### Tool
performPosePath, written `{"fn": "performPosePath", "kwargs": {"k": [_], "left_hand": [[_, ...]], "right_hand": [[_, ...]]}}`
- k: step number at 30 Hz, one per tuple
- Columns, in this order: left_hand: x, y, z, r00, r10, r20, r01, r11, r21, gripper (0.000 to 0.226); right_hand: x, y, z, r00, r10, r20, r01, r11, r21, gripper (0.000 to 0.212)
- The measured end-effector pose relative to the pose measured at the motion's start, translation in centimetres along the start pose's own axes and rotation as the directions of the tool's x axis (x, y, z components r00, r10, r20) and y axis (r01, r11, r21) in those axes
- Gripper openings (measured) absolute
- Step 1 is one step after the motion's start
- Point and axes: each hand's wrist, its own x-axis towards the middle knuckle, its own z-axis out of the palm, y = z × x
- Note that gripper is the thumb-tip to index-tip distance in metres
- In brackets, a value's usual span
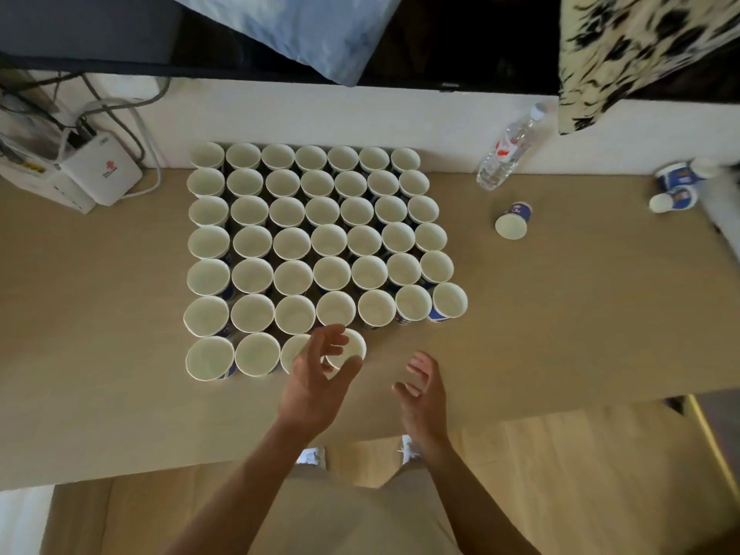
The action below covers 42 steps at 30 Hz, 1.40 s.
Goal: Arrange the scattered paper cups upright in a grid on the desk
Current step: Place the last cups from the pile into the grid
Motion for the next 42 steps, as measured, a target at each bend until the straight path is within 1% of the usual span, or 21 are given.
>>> {"fn": "performPosePath", "kwargs": {"k": [3, 8, 11, 13, 15, 17, 19, 21, 22, 24, 26, 28, 29, 31, 33, 35, 37, 39, 42], "left_hand": [[1.2, 2.1, 2.7, 0.998, 0.031, 0.06, -0.03, 1.0, -0.006, 0.052], [3.8, 5.9, 6.9, 0.995, 0.034, 0.095, -0.036, 0.999, 0.018, 0.033], [5.2, 8.5, 9.5, 0.996, 0.064, 0.069, -0.065, 0.998, 0.009, 0.037], [6.0, 9.8, 11.2, 0.997, 0.07, 0.044, -0.071, 0.997, 0.012, 0.032], [6.8, 11.1, 13.0, 0.997, 0.077, 0.019, -0.078, 0.996, 0.05, 0.029], [7.5, 11.9, 14.4, 0.997, 0.074, -0.004, -0.074, 0.996, 0.059, 0.028], [8.3, 12.5, 15.8, 0.998, 0.062, -0.032, -0.06, 0.997, 0.05, 0.028], [8.8, 12.7, 17.0, 0.996, 0.047, -0.078, -0.043, 0.998, 0.056, 0.028], [9.0, 12.9, 17.5, 0.994, 0.035, -0.103, -0.03, 0.998, 0.051, 0.027], [9.1, 12.9, 18.3, 0.989, 0.016, -0.149, -0.01, 0.999, 0.038, 0.027], [9.0, 12.7, 19.0, 0.983, -0.015, -0.184, 0.017, 1.0, 0.01, 0.028], [8.5, 12.5, 19.5, 0.977, -0.049, -0.209, 0.05, 0.999, 0.001, 0.029], [8.2, 12.4, 19.7, 0.974, -0.055, -0.22, 0.059, 0.998, 0.009, 0.029], [7.8, 12.1, 19.9, 0.964, -0.082, -0.253, 0.088, 0.996, 0.01, 0.028], [7.3, 12.0, 20.1, 0.953, -0.103, -0.283, 0.11, 0.994, 0.008, 0.029], [6.7, 11.4, 20.1, 0.939, -0.139, -0.313, 0.147, 0.989, 0.001, 0.029], [6.3, 11.1, 20.2, 0.929, -0.173, -0.327, 0.179, 0.984, -0.014, 0.028], [6.0, 10.8, 20.4, 0.92, -0.205, -0.333, 0.202, 0.978, -0.042, 0.028], [5.7, 10.6, 20.7, 0.909, -0.233, -0.345, 0.224, 0.972, -0.067, 0.032]], "right_hand": [[1.7, -1.3, -3.6, 0.997, -0.022, -0.075, 0.027, 0.998, 0.063, 0.061], [7.0, -4.2, -8.3, 0.989, -0.093, -0.118, 0.105, 0.989, 0.102, 0.06], [11.8, -6.2, -10.8, 0.984, -0.159, -0.081, 0.165, 0.983, 0.082, 0.059], [15.0, -7.4, -12.4, 0.979, -0.197, -0.041, 0.199, 0.978, 0.057, 0.058], [18.5, -8.5, -13.7, 0.974, -0.227, -0.007, 0.227, 0.974, 0.023, 0.058], [21.9, -9.3, -15.0, 0.969, -0.246, 0.032, 0.247, 0.968, -0.03, 0.058], [25.5, -9.7, -16.2, 0.952, -0.3, 0.068, 0.306, 0.943, -0.132, 0.058], [29.5, -10.1, -17.5, 0.923, -0.36, 0.134, 0.384, 0.878, -0.287, 0.062], [31.6, -10.5, -18.1, 0.908, -0.378, 0.183, 0.419, 0.828, -0.372, 0.064], [35.6, -11.2, -18.9, 0.877, -0.38, 0.293, 0.48, 0.697, -0.533, 0.071], [39.2, -12.2, -19.3, 0.848, -0.355, 0.394, 0.53, 0.551, -0.644, 0.078], [42.1, -12.7, -19.2, 0.801, -0.341, 0.493, 0.598, 0.425, -0.679, 0.082], [43.3, -13.0, -19.1, 0.766, -0.341, 0.545, 0.642, 0.375, -0.668, 0.081], [45.7, -13.3, -18.7, 0.673, -0.354, 0.649, 0.739, 0.282, -0.612, 0.081], [47.3, -13.5, -18.2, 0.622, -0.346, 0.702, 0.781, 0.205, -0.591, 0.081], [48.6, -13.2, -17.5, 0.595, -0.321, 0.737, 0.802, 0.167, -0.574, 0.078], [49.1, -12.7, -17.1, 0.579, -0.296, 0.76, 0.814, 0.151, -0.561, 0.075], [49.1, -12.0, -17.0, 0.595, -0.277, 0.755, 0.803, 0.162, -0.573, 0.077], [47.9, -10.4, -17.3, 0.644, -0.285, 0.709, 0.763, 0.183, -0.62, 0.075]]}}
